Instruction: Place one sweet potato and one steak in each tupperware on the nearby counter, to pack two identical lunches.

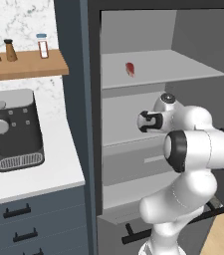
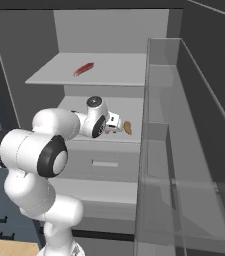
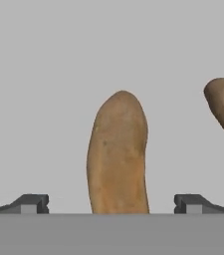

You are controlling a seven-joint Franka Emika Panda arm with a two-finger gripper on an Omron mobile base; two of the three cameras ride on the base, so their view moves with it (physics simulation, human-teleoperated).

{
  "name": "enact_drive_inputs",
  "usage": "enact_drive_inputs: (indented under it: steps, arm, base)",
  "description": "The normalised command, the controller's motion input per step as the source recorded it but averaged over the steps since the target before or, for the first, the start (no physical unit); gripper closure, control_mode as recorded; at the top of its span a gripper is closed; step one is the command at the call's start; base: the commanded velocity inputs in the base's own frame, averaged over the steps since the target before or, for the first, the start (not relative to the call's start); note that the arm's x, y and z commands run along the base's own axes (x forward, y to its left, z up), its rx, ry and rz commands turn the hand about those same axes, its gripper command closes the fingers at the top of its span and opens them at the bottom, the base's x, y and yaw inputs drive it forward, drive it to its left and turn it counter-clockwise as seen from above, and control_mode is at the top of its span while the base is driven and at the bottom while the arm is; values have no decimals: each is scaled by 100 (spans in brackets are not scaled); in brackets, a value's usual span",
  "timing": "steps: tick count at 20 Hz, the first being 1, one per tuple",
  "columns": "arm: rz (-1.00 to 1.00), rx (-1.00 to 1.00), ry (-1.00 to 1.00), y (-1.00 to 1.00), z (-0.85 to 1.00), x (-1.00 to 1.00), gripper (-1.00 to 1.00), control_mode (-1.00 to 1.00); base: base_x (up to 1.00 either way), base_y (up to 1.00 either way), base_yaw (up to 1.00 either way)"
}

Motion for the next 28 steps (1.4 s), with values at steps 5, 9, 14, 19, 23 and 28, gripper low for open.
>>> enact_drive_inputs:
  steps: [5,9,14,19,23,28]
  arm:
    - [0,0,1,0,-10,17,100,-100]
    - [0,0,0,0,-7,6,100,-100]
    - [0,0,0,3,-4,-8,100,-100]
    - [-1,0,-7,36,0,-63,100,-100]
    - [-2,0,-6,35,14,-91,100,-100]
    - [0,0,-10,25,47,-100,100,-100]
  base:
    - [0,0,0]
    - [0,0,0]
    - [0,0,0]
    - [0,0,0]
    - [0,0,0]
    - [0,0,0]
